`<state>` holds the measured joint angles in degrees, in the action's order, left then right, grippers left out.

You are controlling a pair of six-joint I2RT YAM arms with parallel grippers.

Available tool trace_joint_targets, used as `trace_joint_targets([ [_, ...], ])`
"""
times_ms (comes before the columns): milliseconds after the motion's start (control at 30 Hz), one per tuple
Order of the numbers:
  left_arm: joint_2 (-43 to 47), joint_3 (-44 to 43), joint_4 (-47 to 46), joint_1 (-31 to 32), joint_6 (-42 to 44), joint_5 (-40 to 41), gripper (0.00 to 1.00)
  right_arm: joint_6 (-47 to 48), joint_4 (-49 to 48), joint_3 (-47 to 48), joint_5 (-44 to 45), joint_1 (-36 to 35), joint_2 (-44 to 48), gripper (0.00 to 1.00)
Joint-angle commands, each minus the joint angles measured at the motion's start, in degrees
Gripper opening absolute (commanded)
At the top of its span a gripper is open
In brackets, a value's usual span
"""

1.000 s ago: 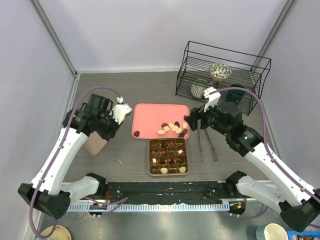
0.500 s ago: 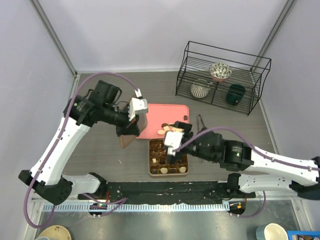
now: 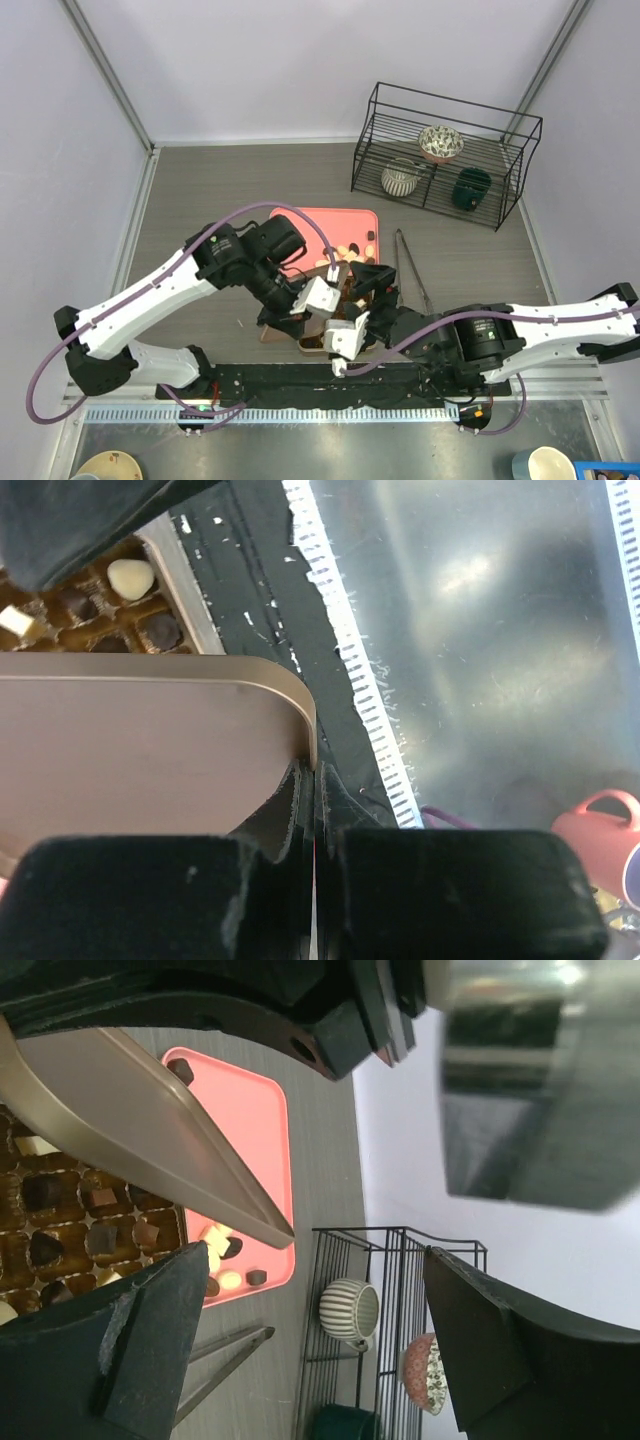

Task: Pack the chocolate
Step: Pick up the box lid from the center of the board.

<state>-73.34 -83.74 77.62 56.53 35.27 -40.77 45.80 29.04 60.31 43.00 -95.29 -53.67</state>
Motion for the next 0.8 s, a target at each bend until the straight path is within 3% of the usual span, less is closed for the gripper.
trace_joint_targets([
  [0,3.37,0.16,17.82,3.76,2.79,-0.80,0.00,1.31,4.80,2.61,3.76,-3.15,-2.49,0.91],
  [167,5.31,1.48,17.91,5.43,3.23,-2.46,0.00,-1.85,12.35,4.98,0.24,-5.08,-5.13,0.88],
  [300,6.54,2.00,17.83,5.87,3.32,-2.99,0.00,-2.91,12.89,4.03,3.13,-8.60,-4.95,0.87],
  [600,5.31,2.80,17.91,9.64,3.14,-1.50,0.00,3.77,2.70,0.77,4.55,-9.22,-6.36,0.84],
  [767,4.44,1.22,18.00,10.97,2.70,-0.97,0.00,2.89,-1.17,-1.86,1.39,-9.22,-6.88,0.74],
])
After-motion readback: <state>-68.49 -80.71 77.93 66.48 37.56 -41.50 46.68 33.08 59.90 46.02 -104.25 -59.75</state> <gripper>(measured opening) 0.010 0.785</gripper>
